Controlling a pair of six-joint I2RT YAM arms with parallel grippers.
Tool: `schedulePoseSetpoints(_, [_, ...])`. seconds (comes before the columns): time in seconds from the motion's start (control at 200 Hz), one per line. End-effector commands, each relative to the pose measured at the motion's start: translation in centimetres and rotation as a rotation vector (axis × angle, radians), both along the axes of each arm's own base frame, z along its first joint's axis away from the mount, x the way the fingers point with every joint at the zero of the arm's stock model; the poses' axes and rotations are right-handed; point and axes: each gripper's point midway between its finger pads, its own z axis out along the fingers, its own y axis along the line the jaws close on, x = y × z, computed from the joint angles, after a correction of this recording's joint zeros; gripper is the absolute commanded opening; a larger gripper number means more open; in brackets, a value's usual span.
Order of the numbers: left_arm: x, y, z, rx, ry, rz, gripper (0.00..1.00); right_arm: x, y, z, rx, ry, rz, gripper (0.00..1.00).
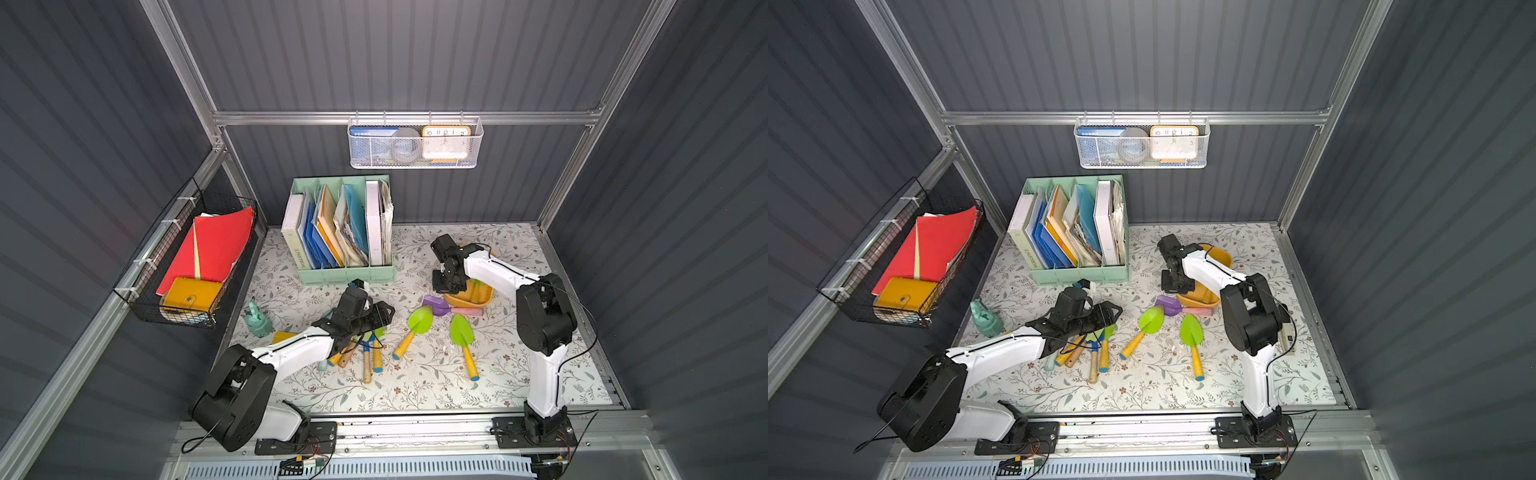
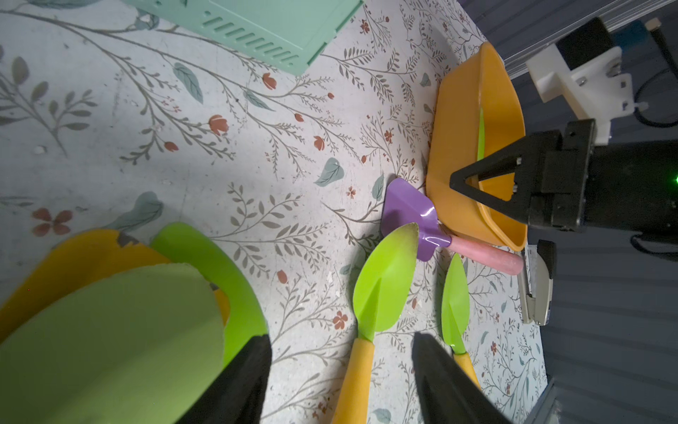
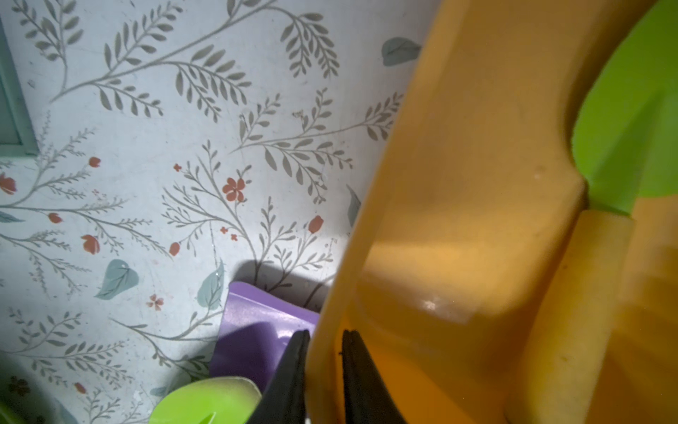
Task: Put the shovel into the storage box
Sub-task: Adjust the storage box at the center of the board.
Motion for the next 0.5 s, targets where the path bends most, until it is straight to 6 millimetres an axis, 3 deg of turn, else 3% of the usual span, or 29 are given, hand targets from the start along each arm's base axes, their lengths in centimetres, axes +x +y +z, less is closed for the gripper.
schedulePoseSetpoints(0.0, [-0.2,-0.2,-0.6,0.002,0.015,-0.001,0.66,-1.2,-1.2,0.1,-0.066,0.015,0.036,0.22])
schedulePoseSetpoints(0.22, [-0.1,-0.5,-0.8,0.001,0.018,-0.010,0.66,-0.4,-1.5,1.1,-0.076,-0.025,0.005,0.45])
schedulePoseSetpoints(0.495, [-0.1,-0.5,-0.7,0.005,0.016,-0.011,0.66,4.2,-1.9,2.4,-0.077,-0.076,-0.110,0.50])
